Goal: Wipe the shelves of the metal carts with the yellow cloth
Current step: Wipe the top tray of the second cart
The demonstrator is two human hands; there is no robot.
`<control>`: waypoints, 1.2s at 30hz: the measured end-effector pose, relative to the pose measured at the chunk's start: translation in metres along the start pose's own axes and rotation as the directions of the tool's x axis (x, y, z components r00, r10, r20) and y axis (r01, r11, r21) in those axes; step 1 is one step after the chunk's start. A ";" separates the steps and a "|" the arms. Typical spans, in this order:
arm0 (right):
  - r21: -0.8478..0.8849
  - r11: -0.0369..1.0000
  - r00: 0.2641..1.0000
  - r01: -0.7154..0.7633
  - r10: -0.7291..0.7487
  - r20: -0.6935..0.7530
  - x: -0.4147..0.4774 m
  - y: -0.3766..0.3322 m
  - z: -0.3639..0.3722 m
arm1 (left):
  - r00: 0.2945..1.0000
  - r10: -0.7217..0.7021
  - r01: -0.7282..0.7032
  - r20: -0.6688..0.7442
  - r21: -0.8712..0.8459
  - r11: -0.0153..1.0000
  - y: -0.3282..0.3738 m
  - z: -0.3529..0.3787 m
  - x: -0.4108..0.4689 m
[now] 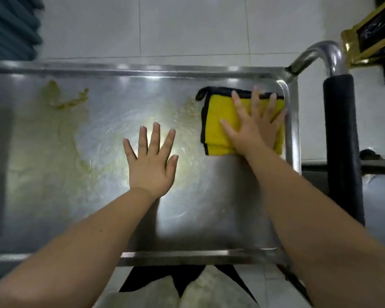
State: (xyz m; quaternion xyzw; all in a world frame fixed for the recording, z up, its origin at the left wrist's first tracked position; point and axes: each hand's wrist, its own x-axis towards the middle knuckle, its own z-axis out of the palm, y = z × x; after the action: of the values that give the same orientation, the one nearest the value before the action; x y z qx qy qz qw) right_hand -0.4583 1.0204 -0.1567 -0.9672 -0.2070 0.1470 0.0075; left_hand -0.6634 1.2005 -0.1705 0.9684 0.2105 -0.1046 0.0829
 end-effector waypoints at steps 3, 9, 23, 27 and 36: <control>-0.039 0.999 1.000 0.012 -0.013 -0.025 0.062 -0.009 -0.014 | 1.000 -0.012 0.012 -0.006 0.007 1.000 0.001 0.000 0.007; -0.032 0.998 0.998 0.057 -0.058 -0.032 0.044 -0.009 -0.011 | 0.999 -0.031 0.031 -0.010 -0.005 1.000 0.002 -0.002 0.013; -0.034 0.998 0.998 0.062 -0.061 0.018 -0.045 0.026 0.006 | 0.999 0.004 -0.004 -0.032 -0.026 1.000 0.002 -0.001 0.016; -0.028 1.000 1.000 -0.011 0.010 -0.025 0.070 -0.019 -0.019 | 1.000 -0.003 0.002 -0.023 -0.020 1.000 0.002 -0.001 0.017; -0.003 0.997 0.995 0.076 -0.075 0.072 -0.179 -0.034 0.048 | 0.998 0.014 -0.010 0.059 -0.075 0.997 0.003 -0.018 0.013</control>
State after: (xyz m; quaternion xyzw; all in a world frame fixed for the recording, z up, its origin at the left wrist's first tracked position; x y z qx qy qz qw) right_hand -0.6412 0.9770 -0.1503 -0.9528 -0.2440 0.1806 0.0031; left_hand -0.6480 1.2067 -0.1559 0.9624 0.2060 -0.1249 0.1259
